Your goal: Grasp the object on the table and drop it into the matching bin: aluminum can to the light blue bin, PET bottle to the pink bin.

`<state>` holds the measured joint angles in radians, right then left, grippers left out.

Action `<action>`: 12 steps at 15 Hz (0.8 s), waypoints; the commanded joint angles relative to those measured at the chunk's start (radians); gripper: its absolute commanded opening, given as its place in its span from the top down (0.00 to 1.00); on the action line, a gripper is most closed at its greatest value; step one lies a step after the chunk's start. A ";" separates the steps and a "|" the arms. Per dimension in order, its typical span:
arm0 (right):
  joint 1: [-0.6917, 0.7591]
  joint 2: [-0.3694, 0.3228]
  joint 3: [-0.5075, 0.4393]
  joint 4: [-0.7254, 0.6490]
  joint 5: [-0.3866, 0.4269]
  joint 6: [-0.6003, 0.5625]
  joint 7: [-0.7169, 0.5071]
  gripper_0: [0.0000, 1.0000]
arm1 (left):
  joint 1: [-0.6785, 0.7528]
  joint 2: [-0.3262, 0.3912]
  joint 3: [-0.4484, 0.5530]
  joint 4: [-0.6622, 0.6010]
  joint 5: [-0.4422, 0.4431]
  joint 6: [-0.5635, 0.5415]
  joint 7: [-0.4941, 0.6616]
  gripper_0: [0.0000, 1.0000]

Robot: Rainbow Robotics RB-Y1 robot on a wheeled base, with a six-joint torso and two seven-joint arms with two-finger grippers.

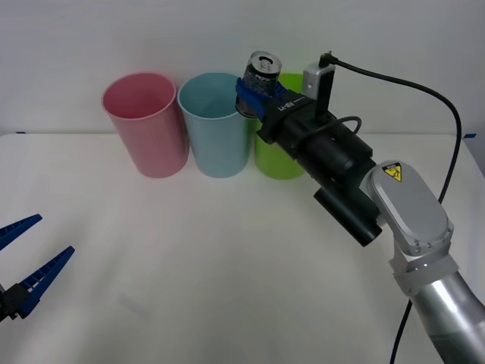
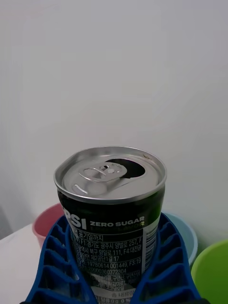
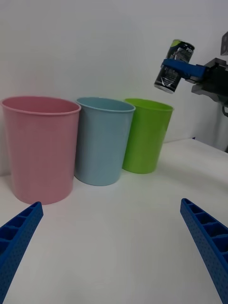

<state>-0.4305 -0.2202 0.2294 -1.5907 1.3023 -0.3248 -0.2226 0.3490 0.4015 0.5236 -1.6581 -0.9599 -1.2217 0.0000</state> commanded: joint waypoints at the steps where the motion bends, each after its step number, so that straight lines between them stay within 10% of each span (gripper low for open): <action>1: -0.082 0.085 -0.041 0.110 0.081 0.001 0.000 1.00 | 0.000 0.000 0.000 0.000 0.000 0.000 0.000 0.00; 6: -0.234 0.228 -0.136 0.316 0.204 0.024 0.011 1.00 | 0.000 0.000 0.000 0.000 0.000 0.000 0.000 0.00; 12: -0.358 0.238 -0.162 0.479 0.221 0.121 0.043 1.00 | 0.000 0.000 0.000 0.000 0.000 0.000 0.000 0.00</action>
<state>-0.7749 0.0174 0.0712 -1.1296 1.5232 -0.2104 -0.1841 0.3491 0.4014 0.5236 -1.6581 -0.9599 -1.2217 0.0000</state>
